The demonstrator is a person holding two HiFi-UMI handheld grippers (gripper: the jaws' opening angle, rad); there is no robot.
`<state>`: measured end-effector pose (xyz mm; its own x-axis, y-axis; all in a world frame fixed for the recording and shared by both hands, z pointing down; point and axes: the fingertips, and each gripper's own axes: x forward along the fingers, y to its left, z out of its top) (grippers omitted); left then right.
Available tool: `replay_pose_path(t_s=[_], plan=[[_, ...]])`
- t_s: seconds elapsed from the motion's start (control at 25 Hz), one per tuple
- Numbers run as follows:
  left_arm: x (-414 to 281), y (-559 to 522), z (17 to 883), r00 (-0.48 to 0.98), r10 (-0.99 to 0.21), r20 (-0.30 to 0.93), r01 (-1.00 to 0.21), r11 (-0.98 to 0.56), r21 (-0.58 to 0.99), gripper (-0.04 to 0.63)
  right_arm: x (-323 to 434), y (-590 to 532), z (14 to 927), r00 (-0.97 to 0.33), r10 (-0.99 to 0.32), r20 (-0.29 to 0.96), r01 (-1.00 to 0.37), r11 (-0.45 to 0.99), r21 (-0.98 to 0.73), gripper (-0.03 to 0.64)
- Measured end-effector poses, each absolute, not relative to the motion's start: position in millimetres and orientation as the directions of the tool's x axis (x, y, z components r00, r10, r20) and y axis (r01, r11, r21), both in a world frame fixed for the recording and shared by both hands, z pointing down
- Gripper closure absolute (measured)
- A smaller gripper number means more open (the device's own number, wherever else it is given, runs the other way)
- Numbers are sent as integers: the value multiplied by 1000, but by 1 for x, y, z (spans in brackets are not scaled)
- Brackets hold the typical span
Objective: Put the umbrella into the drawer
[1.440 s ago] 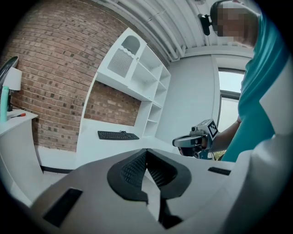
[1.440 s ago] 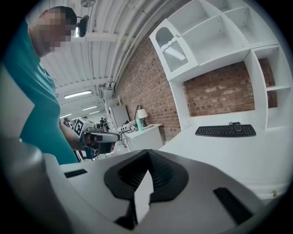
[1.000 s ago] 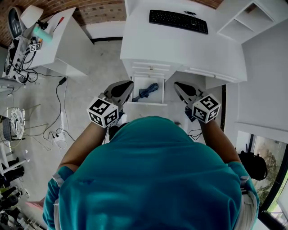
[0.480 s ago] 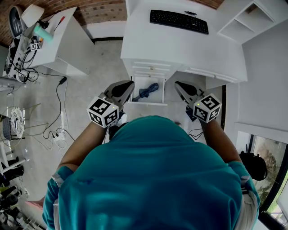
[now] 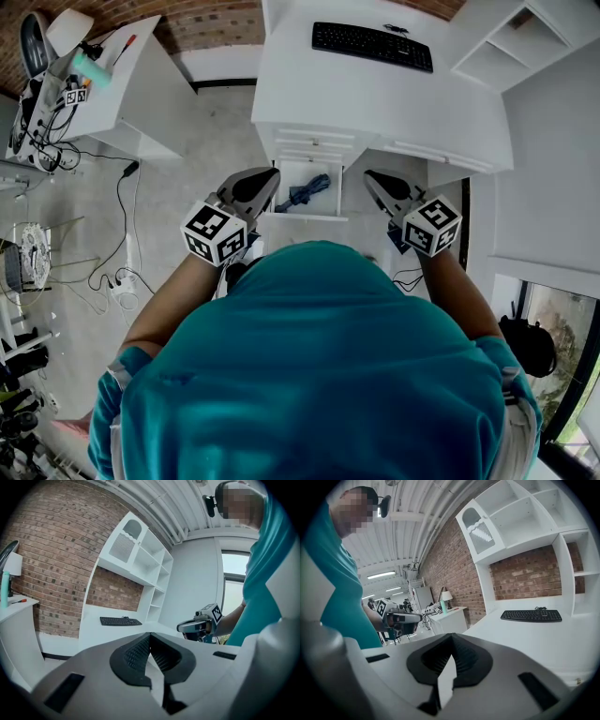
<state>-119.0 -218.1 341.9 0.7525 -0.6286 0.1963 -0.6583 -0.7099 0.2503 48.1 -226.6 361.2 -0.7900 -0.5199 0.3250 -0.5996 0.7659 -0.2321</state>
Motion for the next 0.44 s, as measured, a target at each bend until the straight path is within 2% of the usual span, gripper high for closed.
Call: replay_pose_path(t_s=[0.44], plan=[[-123, -213, 342, 749, -634, 190, -661, -705, 255, 580, 44, -223, 361, -793, -516, 324, -595, 770, -231, 595]])
